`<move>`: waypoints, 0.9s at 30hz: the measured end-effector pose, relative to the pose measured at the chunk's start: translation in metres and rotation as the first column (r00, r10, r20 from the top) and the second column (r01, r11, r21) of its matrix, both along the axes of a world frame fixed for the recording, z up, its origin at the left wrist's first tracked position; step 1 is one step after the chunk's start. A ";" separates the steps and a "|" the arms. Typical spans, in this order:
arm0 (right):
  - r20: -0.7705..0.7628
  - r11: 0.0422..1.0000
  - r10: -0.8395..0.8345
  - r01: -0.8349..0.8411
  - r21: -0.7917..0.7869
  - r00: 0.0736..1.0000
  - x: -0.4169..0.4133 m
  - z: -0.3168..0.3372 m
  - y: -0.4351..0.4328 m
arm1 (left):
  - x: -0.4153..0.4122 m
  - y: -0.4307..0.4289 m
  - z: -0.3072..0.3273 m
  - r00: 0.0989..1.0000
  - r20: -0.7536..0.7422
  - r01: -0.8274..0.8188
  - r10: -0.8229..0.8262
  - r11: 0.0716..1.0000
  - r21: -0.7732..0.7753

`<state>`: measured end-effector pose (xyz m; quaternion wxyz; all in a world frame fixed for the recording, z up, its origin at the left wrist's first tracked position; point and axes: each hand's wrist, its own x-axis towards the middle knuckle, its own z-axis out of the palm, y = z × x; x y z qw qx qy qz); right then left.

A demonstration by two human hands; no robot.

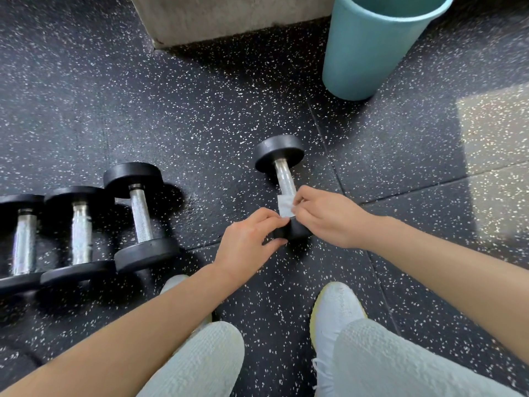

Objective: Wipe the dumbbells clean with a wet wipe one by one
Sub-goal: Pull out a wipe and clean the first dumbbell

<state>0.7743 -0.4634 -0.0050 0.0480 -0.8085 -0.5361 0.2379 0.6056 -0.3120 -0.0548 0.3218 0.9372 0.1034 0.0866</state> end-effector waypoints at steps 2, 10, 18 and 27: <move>0.015 0.999 0.043 -0.043 -0.007 0.999 -0.002 0.001 -0.006 | 0.001 0.001 -0.001 1.000 0.001 -0.001 0.001 1.000 0.002; 0.113 0.999 0.009 -0.014 0.043 0.994 0.022 -0.008 0.036 | 0.007 -0.006 0.002 1.000 0.018 0.011 -0.011 1.000 0.026; 0.146 0.998 0.034 -0.041 0.044 0.989 -0.007 -0.003 -0.003 | 0.009 -0.009 0.004 1.000 0.026 0.005 -0.004 1.000 -0.021; 0.071 0.994 -0.089 0.084 0.072 0.994 0.024 -0.013 0.042 | 0.016 -0.013 0.001 0.997 0.009 0.079 -0.079 0.997 -0.012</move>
